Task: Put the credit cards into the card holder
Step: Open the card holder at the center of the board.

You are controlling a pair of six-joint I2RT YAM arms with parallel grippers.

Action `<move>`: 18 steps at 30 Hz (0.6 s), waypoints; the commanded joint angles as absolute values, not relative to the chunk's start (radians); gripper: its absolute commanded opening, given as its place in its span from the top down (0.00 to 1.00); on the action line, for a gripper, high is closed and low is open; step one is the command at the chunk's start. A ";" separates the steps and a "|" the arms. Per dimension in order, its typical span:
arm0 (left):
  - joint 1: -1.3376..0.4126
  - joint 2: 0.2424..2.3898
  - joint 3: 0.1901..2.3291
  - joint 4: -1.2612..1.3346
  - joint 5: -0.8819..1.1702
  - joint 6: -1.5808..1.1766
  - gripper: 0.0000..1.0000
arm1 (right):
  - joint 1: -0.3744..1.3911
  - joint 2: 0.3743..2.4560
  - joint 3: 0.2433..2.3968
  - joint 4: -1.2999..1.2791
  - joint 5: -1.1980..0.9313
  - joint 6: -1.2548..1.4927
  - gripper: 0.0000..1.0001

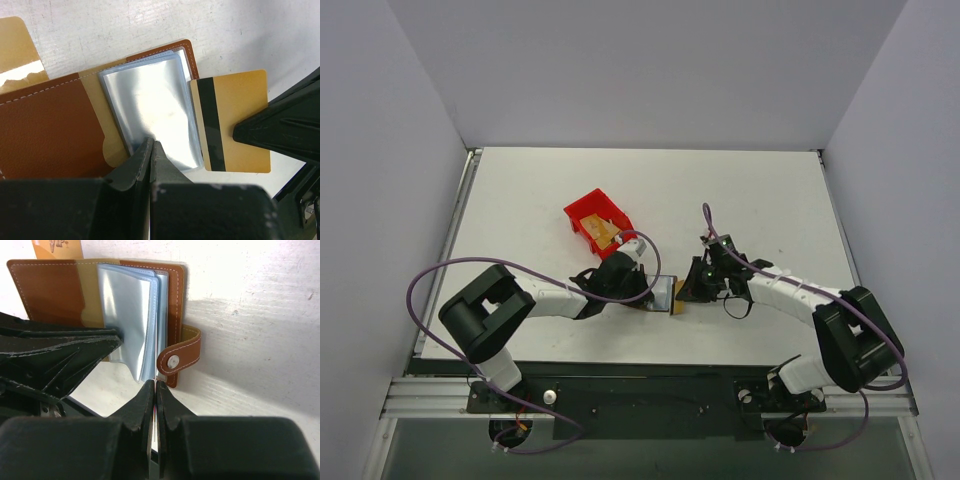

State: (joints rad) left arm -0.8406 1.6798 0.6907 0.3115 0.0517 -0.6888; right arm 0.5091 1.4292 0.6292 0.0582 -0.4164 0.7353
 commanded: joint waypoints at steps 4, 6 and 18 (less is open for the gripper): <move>-0.831 1.704 0.655 0.218 0.009 -0.672 1.00 | 0.491 1.370 0.621 0.061 -0.437 0.753 1.00; -0.831 1.706 0.655 0.219 0.009 -0.672 1.00 | 0.488 1.365 0.621 0.063 -0.440 0.755 1.00; -0.831 1.707 0.661 0.216 0.009 -0.673 1.00 | 0.482 1.408 0.621 0.098 -0.453 0.768 1.00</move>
